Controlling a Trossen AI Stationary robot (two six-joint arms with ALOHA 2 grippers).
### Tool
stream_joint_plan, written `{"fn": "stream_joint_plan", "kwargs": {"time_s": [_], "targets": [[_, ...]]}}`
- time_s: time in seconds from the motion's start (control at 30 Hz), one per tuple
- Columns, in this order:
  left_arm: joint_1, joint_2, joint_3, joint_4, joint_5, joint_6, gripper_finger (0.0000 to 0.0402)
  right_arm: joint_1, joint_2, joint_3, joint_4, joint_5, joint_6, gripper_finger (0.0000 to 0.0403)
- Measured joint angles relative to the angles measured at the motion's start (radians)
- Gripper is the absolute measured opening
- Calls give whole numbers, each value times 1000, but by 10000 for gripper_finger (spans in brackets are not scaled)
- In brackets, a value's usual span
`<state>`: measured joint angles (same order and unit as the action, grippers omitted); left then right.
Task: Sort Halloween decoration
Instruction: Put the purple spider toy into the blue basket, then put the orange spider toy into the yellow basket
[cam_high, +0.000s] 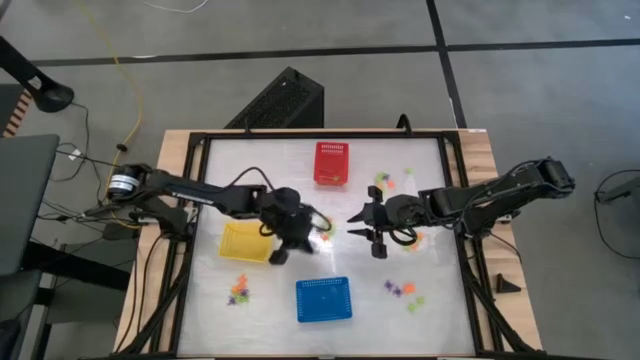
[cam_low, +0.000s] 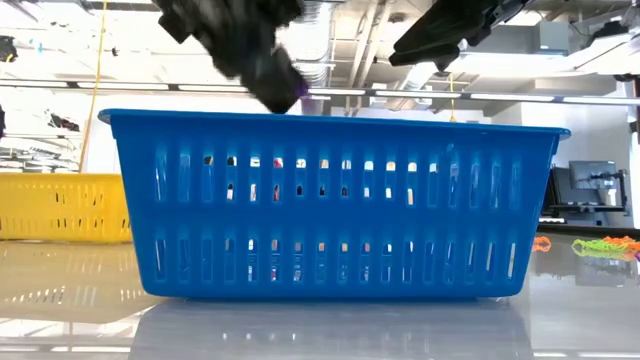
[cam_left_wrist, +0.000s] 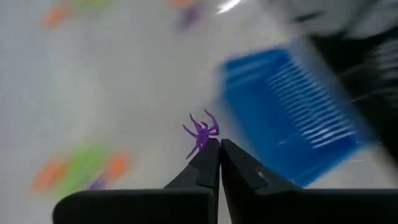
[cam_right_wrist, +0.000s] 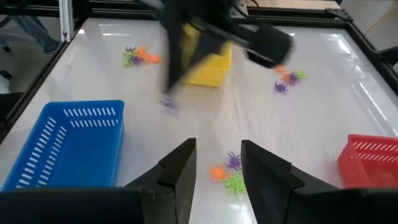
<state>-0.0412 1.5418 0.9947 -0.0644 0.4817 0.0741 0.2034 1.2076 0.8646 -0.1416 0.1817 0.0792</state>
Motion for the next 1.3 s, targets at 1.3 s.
{"fn": "stream_joint_plan", "kwargs": {"time_s": [1.3], "targets": [[-255, 169, 41, 2, -303, -222, 96, 212, 8, 0, 119, 55, 154, 159]]}}
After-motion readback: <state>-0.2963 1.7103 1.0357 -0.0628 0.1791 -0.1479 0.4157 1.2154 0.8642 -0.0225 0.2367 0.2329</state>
